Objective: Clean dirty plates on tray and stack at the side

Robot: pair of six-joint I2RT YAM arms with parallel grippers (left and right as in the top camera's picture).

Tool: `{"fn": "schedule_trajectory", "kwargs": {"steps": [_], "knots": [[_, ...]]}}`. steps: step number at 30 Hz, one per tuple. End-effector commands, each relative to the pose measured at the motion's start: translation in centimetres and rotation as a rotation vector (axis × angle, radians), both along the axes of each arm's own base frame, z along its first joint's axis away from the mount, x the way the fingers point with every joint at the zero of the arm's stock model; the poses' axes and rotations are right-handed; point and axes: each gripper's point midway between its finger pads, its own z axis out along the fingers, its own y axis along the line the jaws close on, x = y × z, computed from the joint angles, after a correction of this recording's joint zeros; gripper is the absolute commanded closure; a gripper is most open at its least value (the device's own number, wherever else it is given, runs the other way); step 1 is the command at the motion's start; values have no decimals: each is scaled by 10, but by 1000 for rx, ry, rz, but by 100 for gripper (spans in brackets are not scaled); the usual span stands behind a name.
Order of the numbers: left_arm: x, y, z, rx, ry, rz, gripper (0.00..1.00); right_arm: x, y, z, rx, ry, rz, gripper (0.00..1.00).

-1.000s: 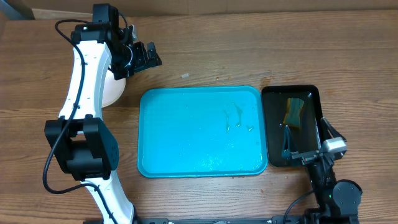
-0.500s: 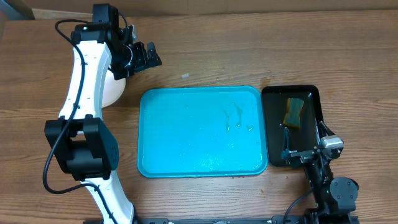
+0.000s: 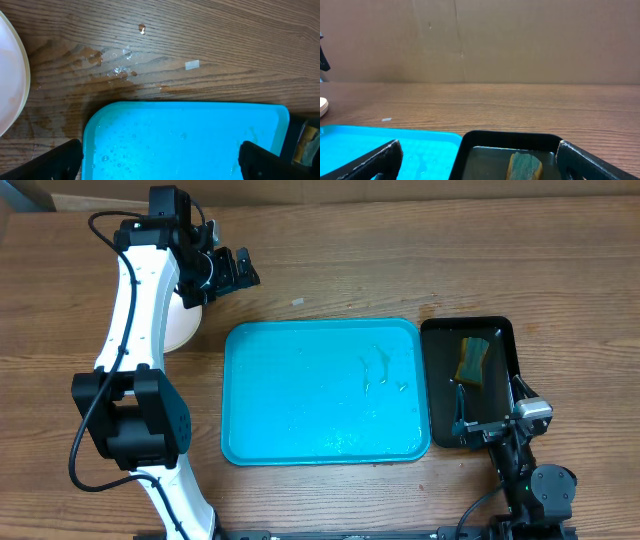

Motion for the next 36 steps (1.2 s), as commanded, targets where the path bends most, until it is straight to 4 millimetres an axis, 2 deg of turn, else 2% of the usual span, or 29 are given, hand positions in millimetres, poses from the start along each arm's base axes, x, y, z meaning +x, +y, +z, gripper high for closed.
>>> {"fn": "schedule_trajectory", "kwargs": {"steps": [1, 5, 9, 13, 17, 21, 23, 24, 27, 29, 32, 36], "knots": [[5, 0, 12, 10, -42, -18, 0, 1, -4, -1, 6, -5, -21, 0], [5, 0, 13, 15, -45, -18, 0, 1, -4, -1, 6, -5, -21, 0], [-1, -7, 49, 18, -127, -33, 0, 1, -4, -1, 6, -5, -21, 0], [-22, -15, 123, 22, -298, -48, 0, 1, -4, -1, 6, -5, -21, 0], [-60, -16, 199, 26, -489, -50, 0, 1, -4, -1, 6, -5, -21, 0], [-117, -15, 275, 33, -702, -45, 0, 1, -4, -1, 6, -5, -21, 0], [-145, -7, 298, 76, -779, -12, 0, 1, -4, -1, 6, -5, -21, 0], [-170, -1, 308, 102, -815, 11, 0, 1, -4, -1, 6, -5, -21, 0], [-210, 11, 305, 157, -840, 59, 0, 1, -4, -1, 6, -5, -21, 0], [-235, 20, 295, 198, -853, 97, 0, 1, -4, -1, 6, -5, -21, 0], [-268, 28, 268, 233, -854, 127, 0, 1, -4, -1, 6, -5, -21, 0], [-297, 28, 221, 229, -856, 131, 0, 1, -4, -1, 6, -5, -21, 0]]}}
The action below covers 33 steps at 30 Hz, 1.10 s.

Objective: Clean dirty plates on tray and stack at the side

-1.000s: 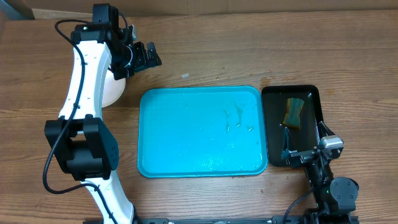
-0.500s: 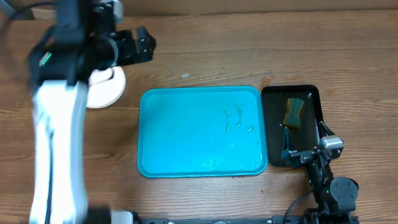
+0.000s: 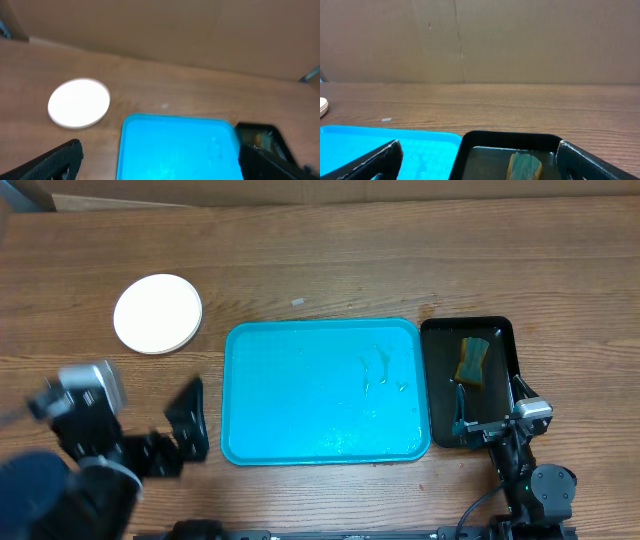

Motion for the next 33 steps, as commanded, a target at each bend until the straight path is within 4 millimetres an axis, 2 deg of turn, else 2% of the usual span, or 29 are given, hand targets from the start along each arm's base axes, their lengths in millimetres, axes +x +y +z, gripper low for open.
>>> {"fn": "schedule_trajectory", "kwargs": {"steps": [1, 4, 7, 14, 15, 18, 22, 28, 33], "knots": [[-20, 9, -49, 33, 6, 40, 0, 0, -4, -1, 6, -5, -20, 0], [-23, 11, -73, 31, -82, 54, 0, 0, -4, -1, 6, -5, -19, 0], [-16, 11, -79, 28, -236, 61, 0, 0, -4, -1, 6, -5, -19, 0], [-1, 11, -50, -46, -657, 71, 0, 0, -4, -1, 6, -5, -19, 0], [0, 12, -43, -63, -764, 69, 0, 0, -4, -1, 6, -5, -19, 0], [6, 12, -41, -75, -858, 65, 0, 0, -4, -1, 6, -5, -19, 0], [21, 14, -66, -113, -855, 76, 0, 0, -4, -1, 6, -5, -19, 0], [49, 22, -131, -191, -710, 132, 0, 0, -4, -1, 6, -5, -19, 0], [60, 22, -167, -189, -635, 140, 0, 0, -4, -1, 6, -5, -19, 0]]}}
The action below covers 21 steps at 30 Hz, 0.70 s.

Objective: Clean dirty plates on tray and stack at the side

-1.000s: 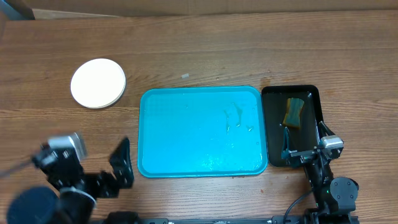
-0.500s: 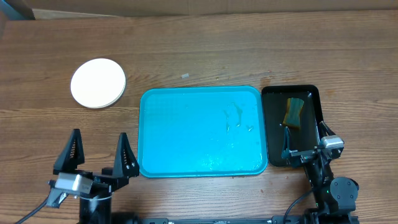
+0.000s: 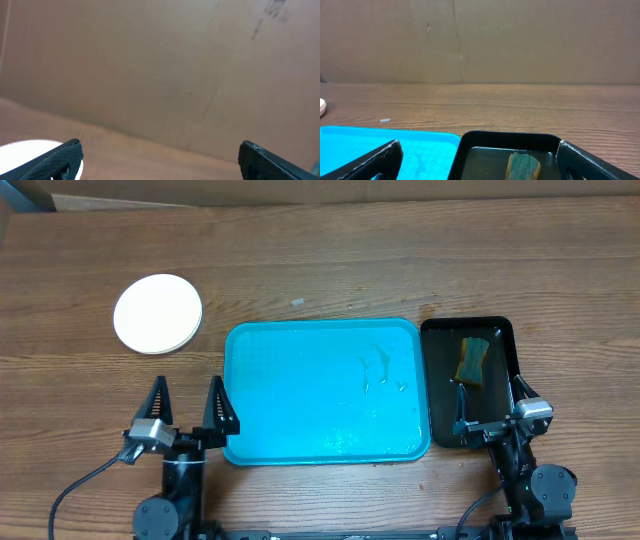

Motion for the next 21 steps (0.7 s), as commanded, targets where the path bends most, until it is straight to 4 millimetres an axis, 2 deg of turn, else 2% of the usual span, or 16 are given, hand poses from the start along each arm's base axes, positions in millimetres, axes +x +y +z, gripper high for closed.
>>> {"fn": "schedule_trajectory", "kwargs": {"steps": [1, 5, 11, 21], "knots": [[4, 5, -18, -33, 27, 21, 0, 0, -3, -2, 6, -4, -13, 0], [9, 5, -48, -20, 132, 26, 0, 0, -3, -2, 6, -4, -13, 0], [11, 5, -97, 95, 331, 37, 0, 0, -3, -2, 6, -4, -13, 0], [11, 5, -96, 312, 323, 53, 0, 0, -3, -2, 6, -4, -13, 0]]}}
